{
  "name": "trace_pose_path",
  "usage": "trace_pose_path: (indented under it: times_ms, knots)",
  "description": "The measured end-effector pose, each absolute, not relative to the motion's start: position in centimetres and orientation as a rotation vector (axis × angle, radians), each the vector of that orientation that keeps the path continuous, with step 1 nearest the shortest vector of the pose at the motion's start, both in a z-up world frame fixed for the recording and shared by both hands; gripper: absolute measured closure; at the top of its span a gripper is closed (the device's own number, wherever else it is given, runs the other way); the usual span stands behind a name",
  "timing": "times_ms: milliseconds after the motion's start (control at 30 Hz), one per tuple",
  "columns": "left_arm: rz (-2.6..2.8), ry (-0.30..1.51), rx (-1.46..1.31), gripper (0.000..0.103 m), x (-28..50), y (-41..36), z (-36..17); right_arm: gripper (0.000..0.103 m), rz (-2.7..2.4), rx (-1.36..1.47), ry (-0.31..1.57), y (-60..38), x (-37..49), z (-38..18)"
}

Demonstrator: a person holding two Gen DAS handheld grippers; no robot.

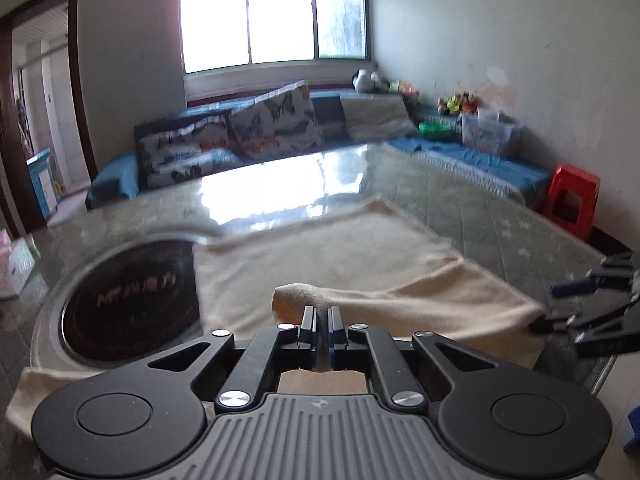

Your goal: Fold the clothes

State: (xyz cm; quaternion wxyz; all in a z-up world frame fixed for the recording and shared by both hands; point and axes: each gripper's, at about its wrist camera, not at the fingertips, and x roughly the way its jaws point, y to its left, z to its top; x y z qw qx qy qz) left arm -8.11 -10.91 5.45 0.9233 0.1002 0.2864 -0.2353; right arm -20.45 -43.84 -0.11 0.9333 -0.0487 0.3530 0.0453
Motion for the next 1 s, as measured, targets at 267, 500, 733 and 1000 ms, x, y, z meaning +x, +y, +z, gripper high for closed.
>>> trace_pose_path:
  times_ms: [267,500,733,1000]
  knots:
    - [-0.46,0.642,0.235,0.086,-8.3,-9.8,4.0,0.047,0.135,-0.115,0.735,-44.7,-21.2,1.8]
    - [-0.513,0.608,0.189,0.086,-7.8,-10.7,5.2,0.056,0.214,-0.098,0.678,-43.8,-18.7,4.1]
    - [-0.53,0.677,0.191,0.075,-6.6,-11.9,2.6,0.065,0.309,-0.103,0.697,-41.2,-13.8,2.1]
    - [-0.527,0.645,0.225,0.051,-8.7,-11.0,2.9,0.063,0.328,-0.184,0.701,-39.7,-15.3,1.9]
